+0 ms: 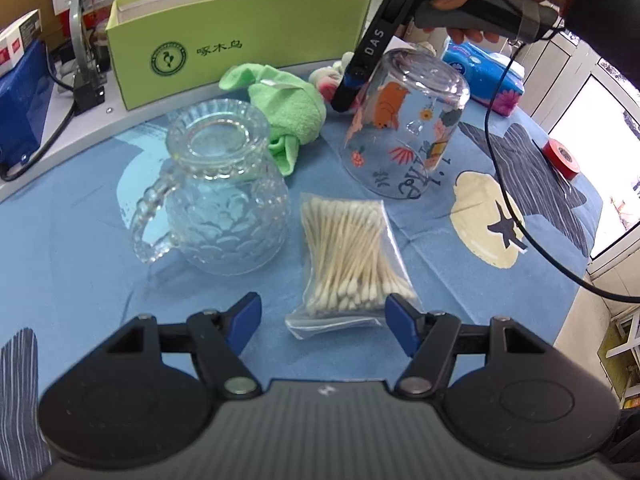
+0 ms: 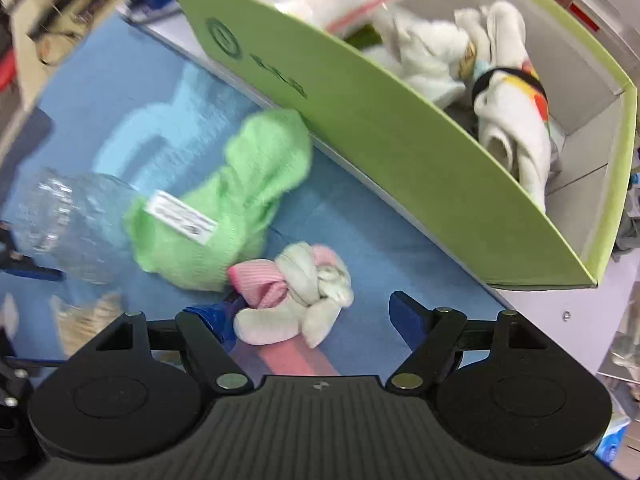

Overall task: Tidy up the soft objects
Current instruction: 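Close left gripper on the cotton-swab bag while right gripper grasps the white-pink sock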

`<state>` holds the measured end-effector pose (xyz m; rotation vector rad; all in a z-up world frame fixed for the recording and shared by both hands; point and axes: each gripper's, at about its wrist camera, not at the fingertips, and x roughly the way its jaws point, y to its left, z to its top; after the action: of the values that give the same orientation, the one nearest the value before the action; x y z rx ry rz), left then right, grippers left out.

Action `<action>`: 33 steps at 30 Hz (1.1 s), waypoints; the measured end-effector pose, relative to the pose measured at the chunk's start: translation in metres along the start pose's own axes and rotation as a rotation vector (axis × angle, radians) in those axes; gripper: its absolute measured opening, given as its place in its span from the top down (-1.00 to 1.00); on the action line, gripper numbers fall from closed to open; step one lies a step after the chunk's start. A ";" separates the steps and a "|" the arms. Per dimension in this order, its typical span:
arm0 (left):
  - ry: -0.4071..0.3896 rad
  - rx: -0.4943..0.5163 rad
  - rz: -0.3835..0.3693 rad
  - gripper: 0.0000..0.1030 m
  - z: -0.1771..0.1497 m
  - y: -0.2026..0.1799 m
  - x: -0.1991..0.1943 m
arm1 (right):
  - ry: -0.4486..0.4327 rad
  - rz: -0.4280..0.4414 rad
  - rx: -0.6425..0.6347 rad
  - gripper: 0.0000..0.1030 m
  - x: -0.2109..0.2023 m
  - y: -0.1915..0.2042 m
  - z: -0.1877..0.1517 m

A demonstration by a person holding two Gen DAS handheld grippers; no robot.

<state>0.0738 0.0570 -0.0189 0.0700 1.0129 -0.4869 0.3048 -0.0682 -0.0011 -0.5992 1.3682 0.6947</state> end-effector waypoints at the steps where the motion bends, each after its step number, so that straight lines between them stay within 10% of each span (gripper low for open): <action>1: -0.003 0.003 -0.007 -0.32 -0.002 -0.002 -0.002 | -0.015 -0.024 0.020 -0.24 -0.001 -0.005 -0.004; 6: -0.031 -0.012 -0.018 -0.32 -0.020 -0.009 -0.017 | -0.121 -0.213 0.167 -0.24 -0.020 -0.033 -0.046; 17: -0.108 -0.033 0.067 -0.33 -0.024 -0.031 -0.022 | -0.540 -0.174 0.412 -0.25 -0.055 -0.016 -0.163; 24: -0.057 0.000 0.054 -0.35 0.000 -0.037 0.014 | -0.594 -0.063 0.455 -0.25 -0.056 -0.027 -0.125; 33: -0.063 -0.004 -0.016 -0.38 0.011 -0.036 0.030 | -0.410 -0.024 0.346 -0.26 -0.001 -0.028 -0.072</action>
<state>0.0805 0.0114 -0.0319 0.0430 0.9527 -0.4992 0.2779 -0.1401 -0.0092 -0.1820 1.0611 0.5099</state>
